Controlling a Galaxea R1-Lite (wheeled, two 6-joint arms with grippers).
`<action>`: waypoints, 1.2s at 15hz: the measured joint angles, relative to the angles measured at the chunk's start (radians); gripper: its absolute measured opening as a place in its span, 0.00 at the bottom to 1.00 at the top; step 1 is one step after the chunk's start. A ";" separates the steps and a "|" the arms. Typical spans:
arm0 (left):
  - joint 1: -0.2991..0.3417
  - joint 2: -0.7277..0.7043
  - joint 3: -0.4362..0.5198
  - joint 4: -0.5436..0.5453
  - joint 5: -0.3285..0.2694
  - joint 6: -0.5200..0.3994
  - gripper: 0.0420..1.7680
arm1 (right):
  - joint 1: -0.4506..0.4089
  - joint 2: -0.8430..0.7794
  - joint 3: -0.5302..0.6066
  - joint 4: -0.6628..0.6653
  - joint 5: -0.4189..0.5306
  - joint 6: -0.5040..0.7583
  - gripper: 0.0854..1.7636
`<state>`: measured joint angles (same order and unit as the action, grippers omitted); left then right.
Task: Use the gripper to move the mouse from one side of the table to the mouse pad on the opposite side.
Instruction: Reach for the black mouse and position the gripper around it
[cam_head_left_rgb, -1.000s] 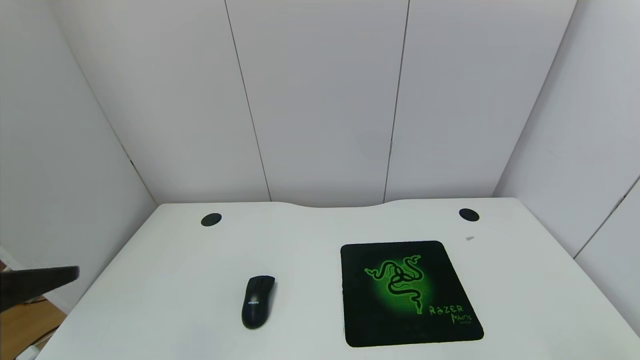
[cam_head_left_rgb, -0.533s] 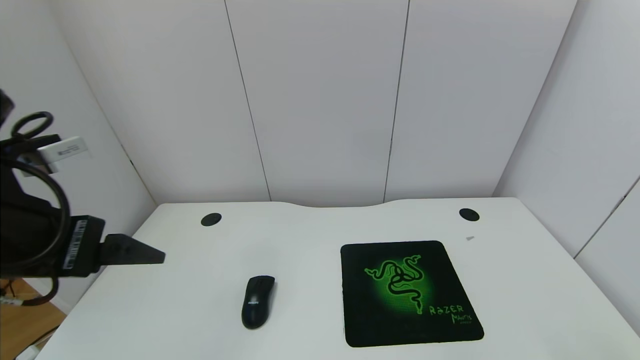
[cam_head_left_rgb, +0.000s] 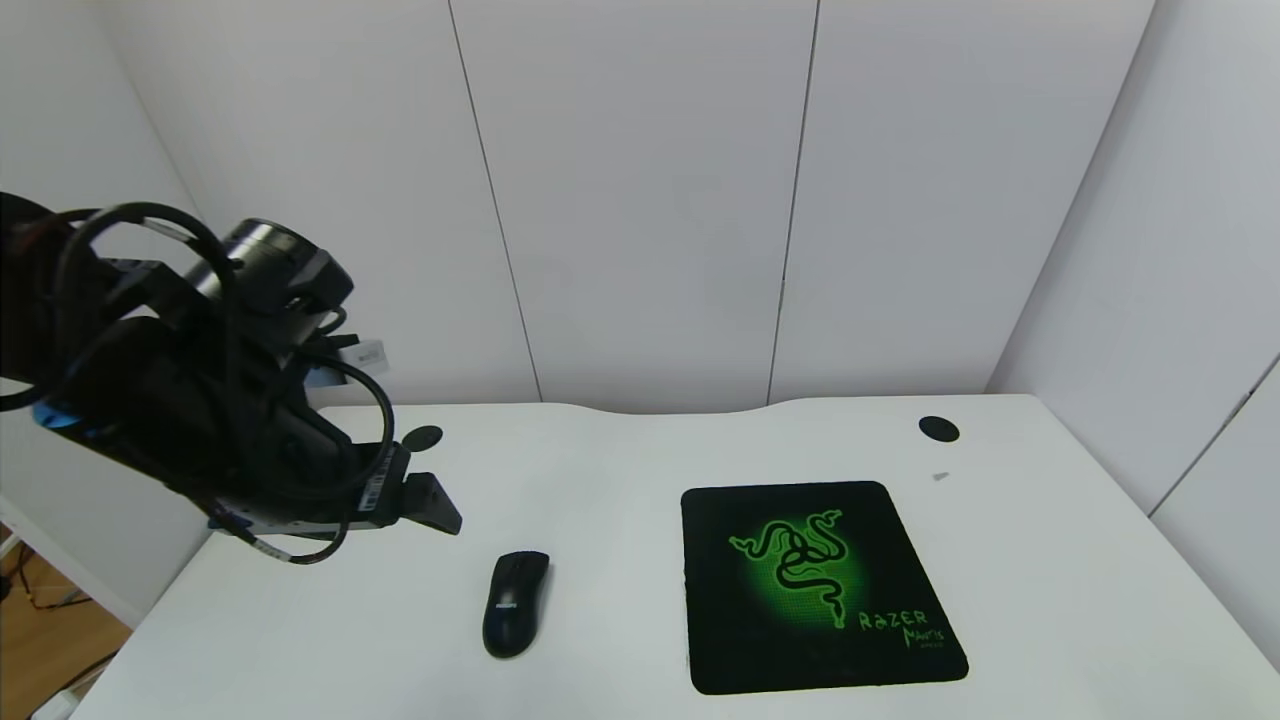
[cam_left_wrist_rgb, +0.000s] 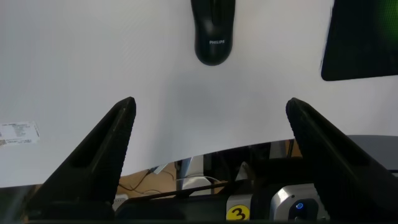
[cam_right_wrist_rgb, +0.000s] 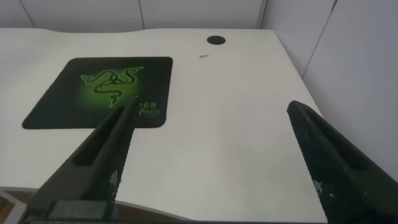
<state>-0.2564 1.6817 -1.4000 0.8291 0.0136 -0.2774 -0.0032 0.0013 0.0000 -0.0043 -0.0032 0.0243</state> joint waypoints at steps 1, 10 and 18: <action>-0.005 0.032 0.008 -0.040 0.000 -0.003 0.97 | 0.000 0.000 0.000 0.000 0.000 0.000 0.97; -0.026 0.257 0.125 -0.328 0.004 -0.023 0.97 | 0.000 0.000 0.000 0.000 0.000 0.000 0.97; -0.069 0.358 0.259 -0.519 0.078 -0.121 0.97 | 0.000 0.000 0.000 0.000 0.000 0.000 0.97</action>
<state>-0.3251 2.0394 -1.1406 0.3100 0.0917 -0.3983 -0.0032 0.0013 0.0000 -0.0038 -0.0028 0.0247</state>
